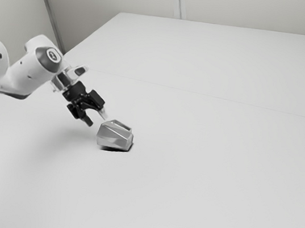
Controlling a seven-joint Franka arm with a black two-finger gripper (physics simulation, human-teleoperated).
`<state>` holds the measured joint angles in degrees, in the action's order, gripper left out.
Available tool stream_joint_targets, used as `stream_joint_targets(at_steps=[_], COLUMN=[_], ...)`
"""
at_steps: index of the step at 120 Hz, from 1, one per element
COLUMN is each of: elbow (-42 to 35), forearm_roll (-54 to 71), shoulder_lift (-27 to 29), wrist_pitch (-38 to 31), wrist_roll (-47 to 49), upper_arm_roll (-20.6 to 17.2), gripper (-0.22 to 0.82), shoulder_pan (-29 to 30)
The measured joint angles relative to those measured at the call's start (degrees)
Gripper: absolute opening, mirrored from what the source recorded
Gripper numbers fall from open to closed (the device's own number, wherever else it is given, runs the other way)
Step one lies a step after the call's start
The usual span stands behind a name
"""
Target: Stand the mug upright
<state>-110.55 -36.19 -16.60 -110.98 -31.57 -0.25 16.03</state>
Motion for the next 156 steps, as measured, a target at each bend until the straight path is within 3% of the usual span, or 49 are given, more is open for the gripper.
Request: stream_joint_targets(at_steps=[77, 88, 104, 116, 138, 156], elbow=[-5.9, -6.2, -6.3, -6.3, -6.4, -6.8], forearm_roll=[-22.7, -24.6, -26.1, -26.5, -26.7, -26.6], shoulder_lift=[-1.6, -1.8, -1.7, -1.6, -1.1, 1.2], wrist_pitch=[-1.4, -1.1, -1.0, -1.1, -2.2, -3.0], wrist_roll=[-14.2, -16.1, -18.3, -19.8, -21.8, -23.0], upper_arm_roll=[-0.5, -0.6, -0.9, -1.1, -2.3, -3.1], gripper=[0.58, 0.47, 0.16, 0.01, -0.11, -0.15], shoulder_pan=[0.8, 0.8, 0.9, 0.8, 0.9, 0.9])
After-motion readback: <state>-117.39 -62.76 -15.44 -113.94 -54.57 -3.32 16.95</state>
